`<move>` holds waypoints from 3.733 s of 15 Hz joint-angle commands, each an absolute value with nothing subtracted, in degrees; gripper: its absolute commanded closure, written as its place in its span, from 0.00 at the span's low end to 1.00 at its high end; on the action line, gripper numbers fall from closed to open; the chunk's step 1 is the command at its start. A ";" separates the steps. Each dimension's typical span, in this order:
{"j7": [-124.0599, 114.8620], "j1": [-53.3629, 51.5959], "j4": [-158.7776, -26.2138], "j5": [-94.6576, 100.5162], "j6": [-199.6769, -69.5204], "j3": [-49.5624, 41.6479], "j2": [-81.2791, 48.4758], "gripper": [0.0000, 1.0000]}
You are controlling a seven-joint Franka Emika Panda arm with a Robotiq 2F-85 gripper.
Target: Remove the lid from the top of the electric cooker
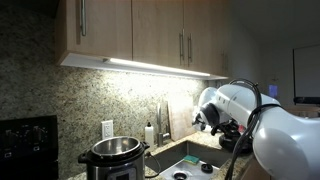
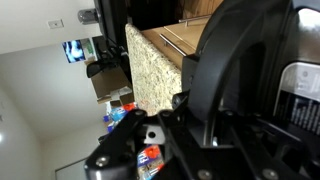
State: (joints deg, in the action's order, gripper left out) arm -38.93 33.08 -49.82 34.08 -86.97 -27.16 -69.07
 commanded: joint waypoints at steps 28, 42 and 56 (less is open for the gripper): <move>-27.87 40.03 -20.31 33.18 -63.54 -28.97 -84.05 0.56; -29.22 37.93 -26.28 34.29 -63.49 -28.98 -80.46 0.96; -29.46 39.33 -21.15 30.51 -66.36 -27.65 -84.16 0.96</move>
